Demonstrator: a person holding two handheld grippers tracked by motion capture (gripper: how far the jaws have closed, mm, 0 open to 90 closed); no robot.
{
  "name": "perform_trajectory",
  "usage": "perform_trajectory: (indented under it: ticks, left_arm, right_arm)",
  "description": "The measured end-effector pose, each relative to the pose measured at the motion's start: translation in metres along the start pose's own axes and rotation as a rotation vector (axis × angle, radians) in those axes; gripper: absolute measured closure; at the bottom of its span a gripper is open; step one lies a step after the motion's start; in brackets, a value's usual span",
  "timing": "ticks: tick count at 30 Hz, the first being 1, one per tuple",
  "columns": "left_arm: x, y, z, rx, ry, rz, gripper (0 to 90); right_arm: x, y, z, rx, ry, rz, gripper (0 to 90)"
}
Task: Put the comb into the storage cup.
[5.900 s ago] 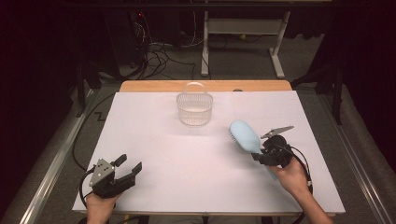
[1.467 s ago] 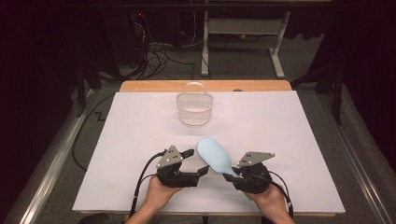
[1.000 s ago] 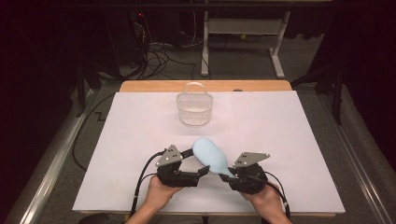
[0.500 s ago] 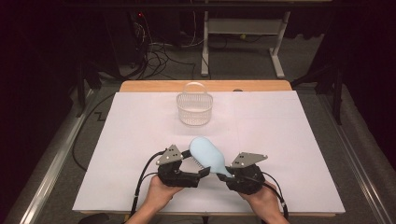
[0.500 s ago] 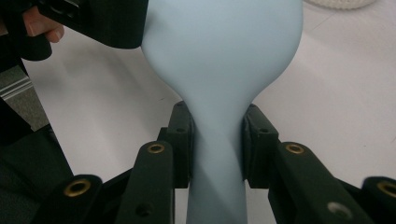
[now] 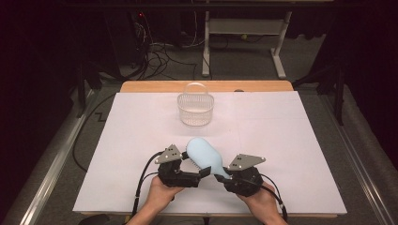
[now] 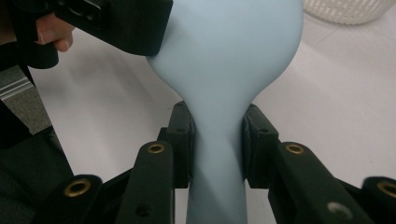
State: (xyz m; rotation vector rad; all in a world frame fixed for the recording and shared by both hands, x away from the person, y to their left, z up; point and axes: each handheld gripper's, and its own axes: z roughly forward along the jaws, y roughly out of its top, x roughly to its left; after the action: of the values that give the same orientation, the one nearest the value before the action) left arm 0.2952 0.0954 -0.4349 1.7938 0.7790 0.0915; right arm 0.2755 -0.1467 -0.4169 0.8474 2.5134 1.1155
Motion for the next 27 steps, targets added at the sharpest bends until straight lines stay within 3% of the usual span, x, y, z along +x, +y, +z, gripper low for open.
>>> perform_trajectory:
  ticks: [11, 17, 27]
  left_arm:
    - [-0.0034, 0.0005, -0.0019, -0.039, 0.019, -0.024, 13.4]
    - [-0.0051, 0.0001, -0.0007, -0.034, 0.025, -0.024, 14.3]
    - [-0.0051, 0.0001, 0.0000, -0.027, 0.034, -0.030, 14.5]
  right_arm:
    - [0.0031, 0.0033, 0.0010, -0.019, 0.004, -0.009, 70.2]
    - [0.0076, 0.0057, 0.0019, -0.018, -0.020, -0.035, 70.3]
    - [0.0089, 0.0075, 0.0042, -0.023, -0.014, -0.032, 70.3]
